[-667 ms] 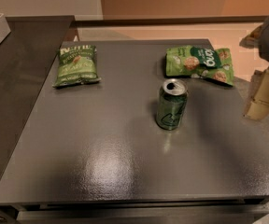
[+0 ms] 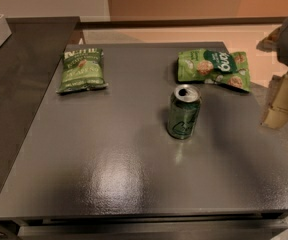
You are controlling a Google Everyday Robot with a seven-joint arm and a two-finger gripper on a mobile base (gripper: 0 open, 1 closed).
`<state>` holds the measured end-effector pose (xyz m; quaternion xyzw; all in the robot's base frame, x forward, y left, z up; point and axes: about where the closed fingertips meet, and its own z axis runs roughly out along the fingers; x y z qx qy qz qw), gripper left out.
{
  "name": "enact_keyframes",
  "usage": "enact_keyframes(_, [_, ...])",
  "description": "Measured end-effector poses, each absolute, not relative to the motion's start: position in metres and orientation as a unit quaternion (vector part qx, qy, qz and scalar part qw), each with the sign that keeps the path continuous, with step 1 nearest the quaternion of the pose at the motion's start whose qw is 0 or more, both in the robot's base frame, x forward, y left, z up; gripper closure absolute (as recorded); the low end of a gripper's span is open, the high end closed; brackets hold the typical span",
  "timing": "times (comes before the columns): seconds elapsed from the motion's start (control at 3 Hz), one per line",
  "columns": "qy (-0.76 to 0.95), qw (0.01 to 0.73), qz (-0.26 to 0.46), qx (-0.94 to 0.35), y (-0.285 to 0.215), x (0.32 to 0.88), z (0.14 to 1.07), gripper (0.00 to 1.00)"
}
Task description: Move green can near green jalapeno chip bag
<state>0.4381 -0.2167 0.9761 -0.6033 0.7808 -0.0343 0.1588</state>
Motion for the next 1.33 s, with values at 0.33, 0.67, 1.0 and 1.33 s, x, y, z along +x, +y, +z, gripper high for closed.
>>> enact_keyframes(0.33, [0.771,0.168,0.004,-0.615,-0.195,0.452,0.954,0.0])
enact_keyframes(0.67, [0.759,0.172,0.043,-0.626,-0.171,0.465,0.93,0.0])
enact_keyframes(1.0, [0.753,0.178,0.07,-0.63,-0.156,0.471,0.918,0.0])
enact_keyframes(1.33, [0.744,0.187,0.093,-0.634,-0.141,0.473,0.911,0.0])
